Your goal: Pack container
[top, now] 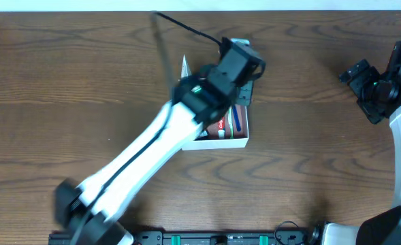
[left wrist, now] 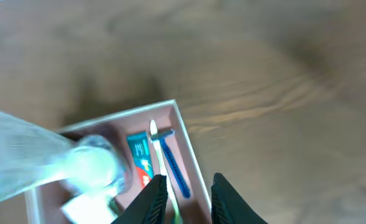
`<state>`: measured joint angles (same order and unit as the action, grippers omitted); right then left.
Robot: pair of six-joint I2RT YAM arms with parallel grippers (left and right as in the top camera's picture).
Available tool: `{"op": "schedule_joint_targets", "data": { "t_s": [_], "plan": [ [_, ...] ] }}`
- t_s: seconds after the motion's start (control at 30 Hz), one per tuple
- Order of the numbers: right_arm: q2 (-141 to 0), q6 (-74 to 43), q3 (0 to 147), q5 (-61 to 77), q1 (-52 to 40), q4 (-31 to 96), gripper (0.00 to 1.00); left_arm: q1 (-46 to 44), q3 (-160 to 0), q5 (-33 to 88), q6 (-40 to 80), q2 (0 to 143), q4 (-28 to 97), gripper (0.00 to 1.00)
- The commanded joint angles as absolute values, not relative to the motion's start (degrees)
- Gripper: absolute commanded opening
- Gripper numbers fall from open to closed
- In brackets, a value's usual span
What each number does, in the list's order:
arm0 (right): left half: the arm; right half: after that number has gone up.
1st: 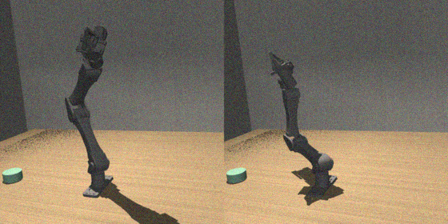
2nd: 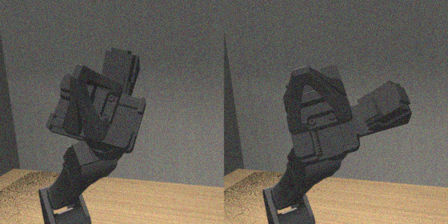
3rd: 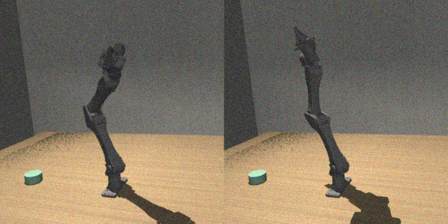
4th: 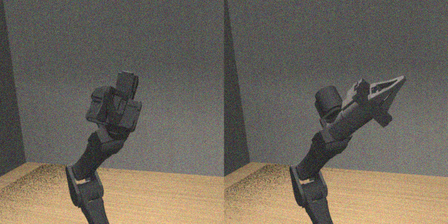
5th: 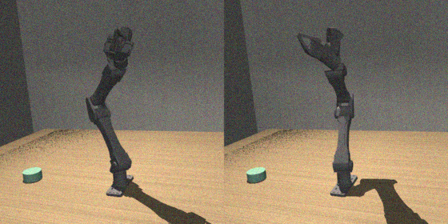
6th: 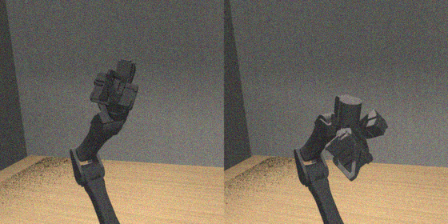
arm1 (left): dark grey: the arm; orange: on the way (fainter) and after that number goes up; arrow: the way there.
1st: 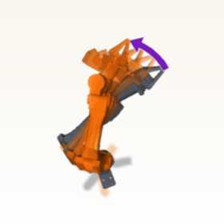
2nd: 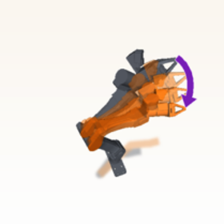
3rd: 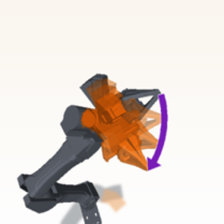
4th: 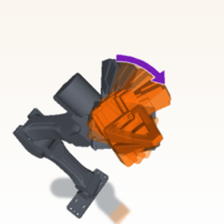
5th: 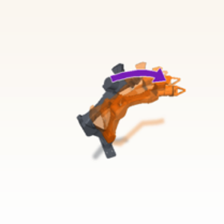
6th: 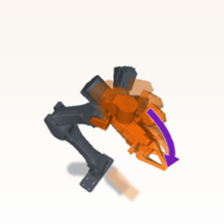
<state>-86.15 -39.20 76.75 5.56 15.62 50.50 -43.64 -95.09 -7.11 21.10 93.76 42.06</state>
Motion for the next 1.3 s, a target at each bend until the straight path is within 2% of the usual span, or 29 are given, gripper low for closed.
{"op": "schedule_joint_targets", "data": {
  "t_s": [0.0,0.13,0.2,0.23,0.4,0.57,0.7,0.83,0.9,0.97,1.07,1.1,1.2,1.27],
  "plan": [
    [-85.49,-38.48,76.82,5.37,15.90,50.59,0.99,-45.65,-96.73,-14.15,14.98,86.11,46.52,0.26],
    [-85.49,-38.48,76.82,5.37,15.90,50.57,0.99,-46.02,-96.73,-23.97,15.05,78.26,56.95,0.39],
    [-85.49,-38.48,76.82,5.37,15.90,50.59,0.99,-45.67,-96.68,-27.18,15.75,75.11,62.39,0.53],
    [-85.49,-38.48,76.82,5.37,15.90,50.59,0.99,-45.30,-96.55,-30.11,18.65,73.17,66.19,0.56],
    [-85.49,-38.48,76.82,5.37,15.90,50.59,0.99,-44.21,-93.76,-36.82,30.57,65.76,75.61,0.58],
    [-85.49,-38.48,76.82,5.37,15.90,50.59,0.99,-44.40,-84.62,-37.56,35.88,53.78,75.07,0.58],
    [-85.49,-38.48,76.82,5.37,15.90,50.59,0.99,-46.98,-72.16,-33.71,30.72,41.80,67.29,0.60],
    [-85.49,-38.48,76.82,5.37,15.90,50.57,0.99,-49.69,-56.75,-16.53,17.15,31.42,52.34,0.70],
    [-85.49,-38.48,76.82,5.37,15.90,50.57,0.99,-50.06,-49.45,-10.04,14.81,28.47,45.65,0.77],
    [-85.49,-38.48,76.82,5.37,15.90,50.57,0.99,-50.06,-42.06,-7.70,14.96,27.44,38.79,0.80],
    [-85.49,-38.48,76.82,5.37,15.90,50.57,0.99,-50.06,-32.23,-6.83,15.07,28.95,27.99,0.96],
    [-85.49,-38.48,76.82,5.37,15.90,50.59,0.99,-50.06,-29.67,-5.45,15.09,29.76,24.23,0.98],
    [-85.49,-38.48,76.82,5.37,15.90,50.59,0.99,-50.06,-23.27,-1.26,15.07,33.41,12.19,0.98],
    [-85.49,-38.48,76.82,5.37,15.90,50.59,0.99,-50.06,-22.41,-1.30,15.05,35.35,11.27,0.98]
  ]
}}
